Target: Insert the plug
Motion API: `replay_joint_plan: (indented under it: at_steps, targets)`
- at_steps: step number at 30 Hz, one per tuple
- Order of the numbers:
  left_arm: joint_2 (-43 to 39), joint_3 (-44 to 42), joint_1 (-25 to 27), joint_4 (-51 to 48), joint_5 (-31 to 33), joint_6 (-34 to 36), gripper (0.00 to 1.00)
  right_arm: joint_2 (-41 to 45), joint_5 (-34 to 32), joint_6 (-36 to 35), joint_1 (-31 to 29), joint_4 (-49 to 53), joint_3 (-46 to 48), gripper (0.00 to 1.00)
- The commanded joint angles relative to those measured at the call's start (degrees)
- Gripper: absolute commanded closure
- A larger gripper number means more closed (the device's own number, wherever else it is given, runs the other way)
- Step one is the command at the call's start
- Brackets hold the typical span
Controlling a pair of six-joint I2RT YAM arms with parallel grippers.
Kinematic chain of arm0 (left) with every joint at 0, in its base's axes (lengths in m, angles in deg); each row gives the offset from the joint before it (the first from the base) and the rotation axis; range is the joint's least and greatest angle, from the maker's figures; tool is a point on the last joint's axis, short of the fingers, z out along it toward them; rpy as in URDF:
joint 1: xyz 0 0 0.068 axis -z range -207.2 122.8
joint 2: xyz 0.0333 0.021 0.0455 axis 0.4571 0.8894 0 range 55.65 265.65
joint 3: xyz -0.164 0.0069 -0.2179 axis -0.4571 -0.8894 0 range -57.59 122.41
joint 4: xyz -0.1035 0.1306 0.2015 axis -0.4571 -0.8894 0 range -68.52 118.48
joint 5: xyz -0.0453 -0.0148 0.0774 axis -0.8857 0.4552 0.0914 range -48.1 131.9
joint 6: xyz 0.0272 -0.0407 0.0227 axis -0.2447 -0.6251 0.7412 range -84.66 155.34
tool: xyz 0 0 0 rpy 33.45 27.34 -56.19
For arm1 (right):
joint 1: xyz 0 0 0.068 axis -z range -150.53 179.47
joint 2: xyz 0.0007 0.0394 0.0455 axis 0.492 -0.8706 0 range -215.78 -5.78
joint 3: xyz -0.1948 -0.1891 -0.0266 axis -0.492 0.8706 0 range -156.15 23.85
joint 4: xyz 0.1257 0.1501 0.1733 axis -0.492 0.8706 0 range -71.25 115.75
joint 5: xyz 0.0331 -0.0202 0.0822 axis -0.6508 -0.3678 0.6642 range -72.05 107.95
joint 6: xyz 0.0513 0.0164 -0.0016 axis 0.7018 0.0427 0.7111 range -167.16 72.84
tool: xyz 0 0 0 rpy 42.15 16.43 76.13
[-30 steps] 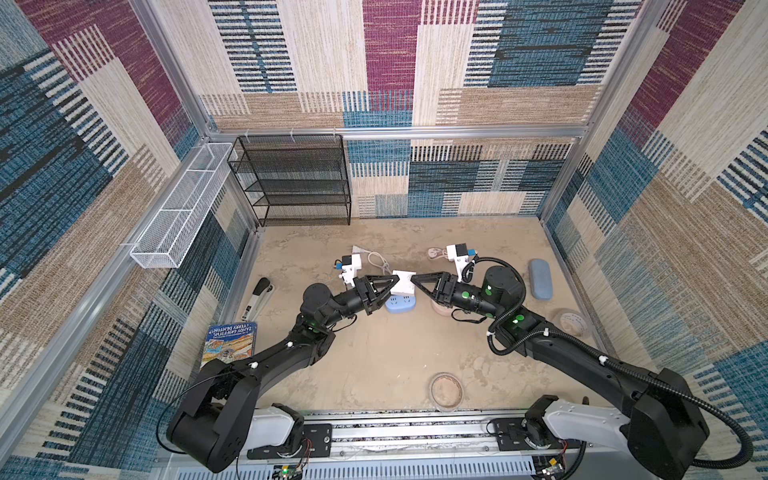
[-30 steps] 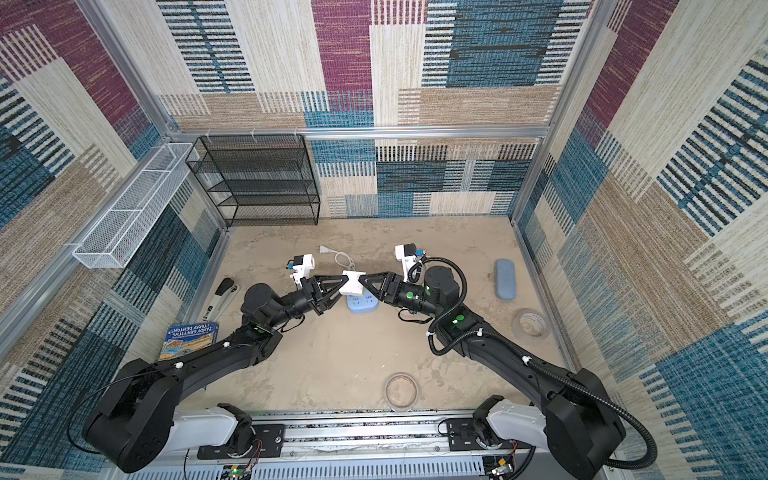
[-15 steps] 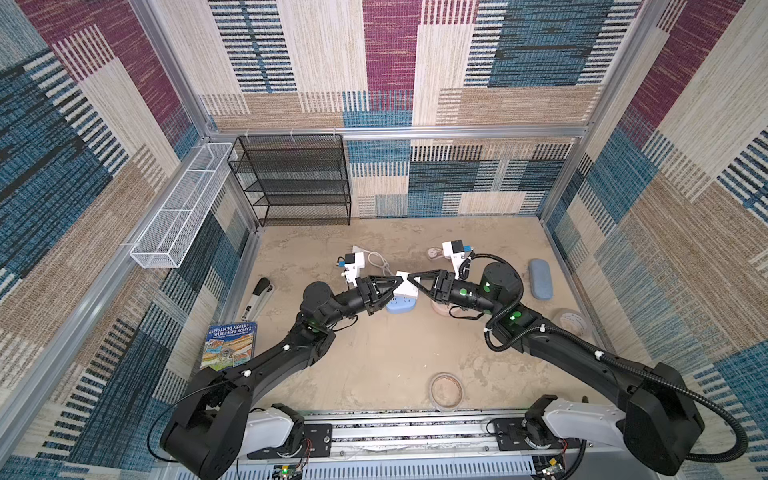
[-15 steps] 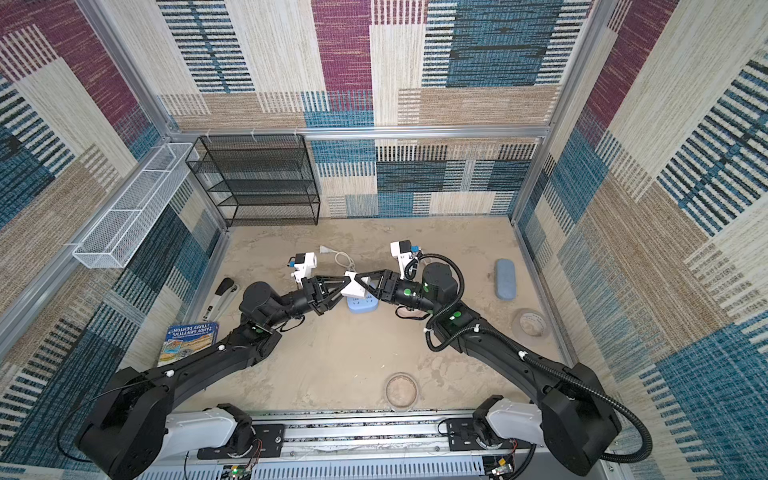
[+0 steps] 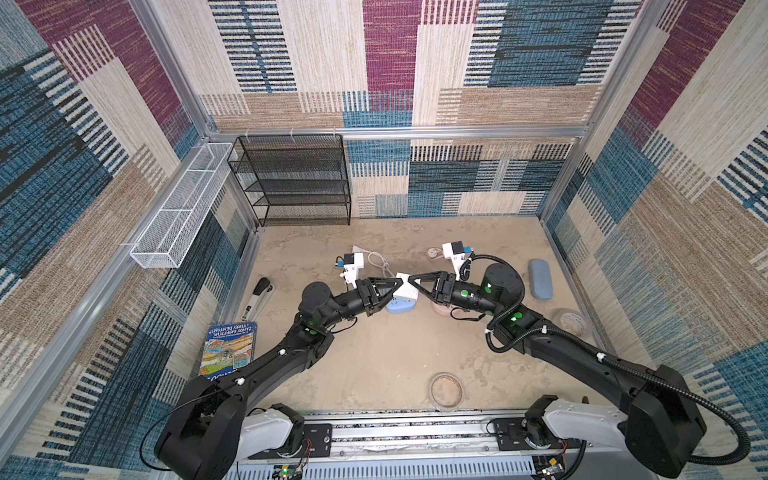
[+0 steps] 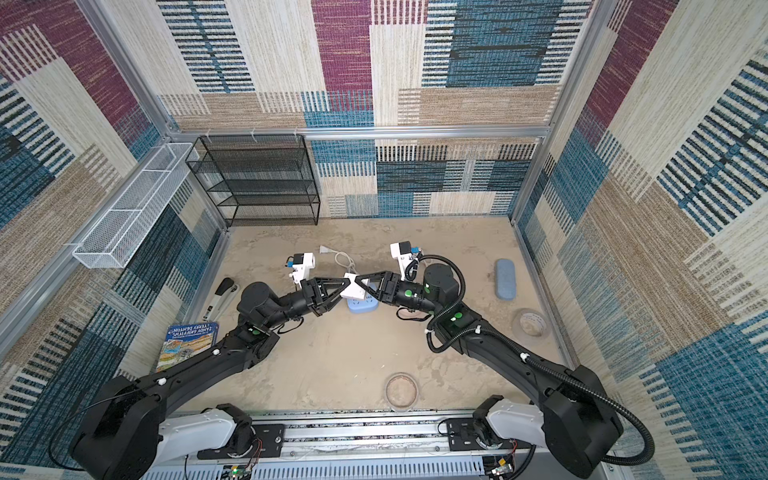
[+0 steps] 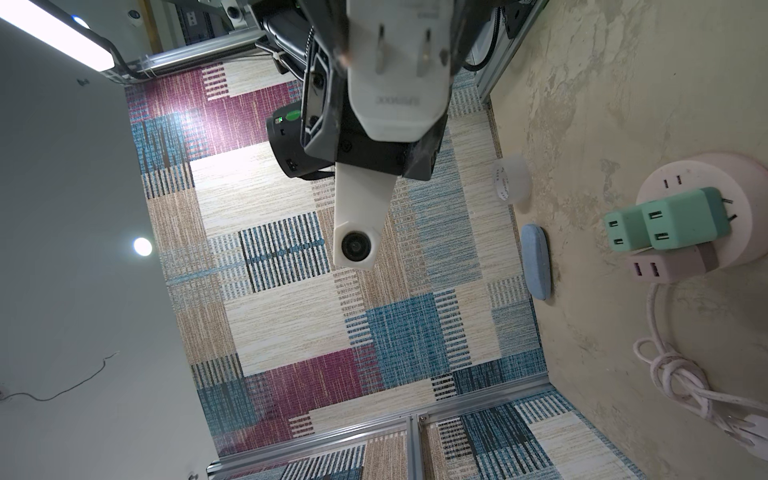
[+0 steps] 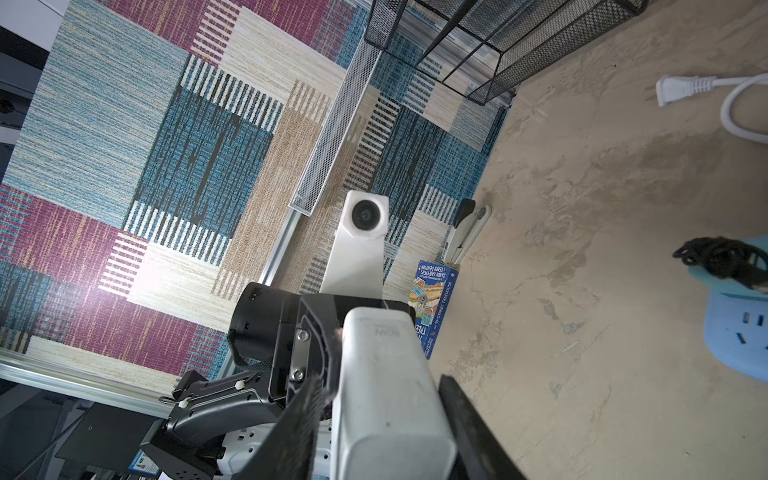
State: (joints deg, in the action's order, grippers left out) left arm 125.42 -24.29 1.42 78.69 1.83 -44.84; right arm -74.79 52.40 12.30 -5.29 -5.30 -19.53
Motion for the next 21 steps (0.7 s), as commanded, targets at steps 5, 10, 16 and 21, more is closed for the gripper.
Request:
replay_joint_plan:
  at_steps: [5,10,16,21]
  targets:
    - [0.9,1.0,0.1,2.4,0.6,1.6,1.00,-0.5,2.4,0.3,0.0,-1.8,0.3,0.54]
    - [2.5,1.6,0.4,4.0,-0.3,0.8,1.00,-1.2,2.8,0.4,0.0,-2.3,-0.1,0.55]
    - [3.5,1.2,0.7,4.2,-0.1,0.7,1.00,-2.2,3.1,-0.1,0.0,-1.9,-1.1,0.95]
    - [-0.4,3.1,-0.1,-16.4,0.8,10.2,0.06,-2.0,-1.5,-6.7,0.0,10.0,-5.7,1.00]
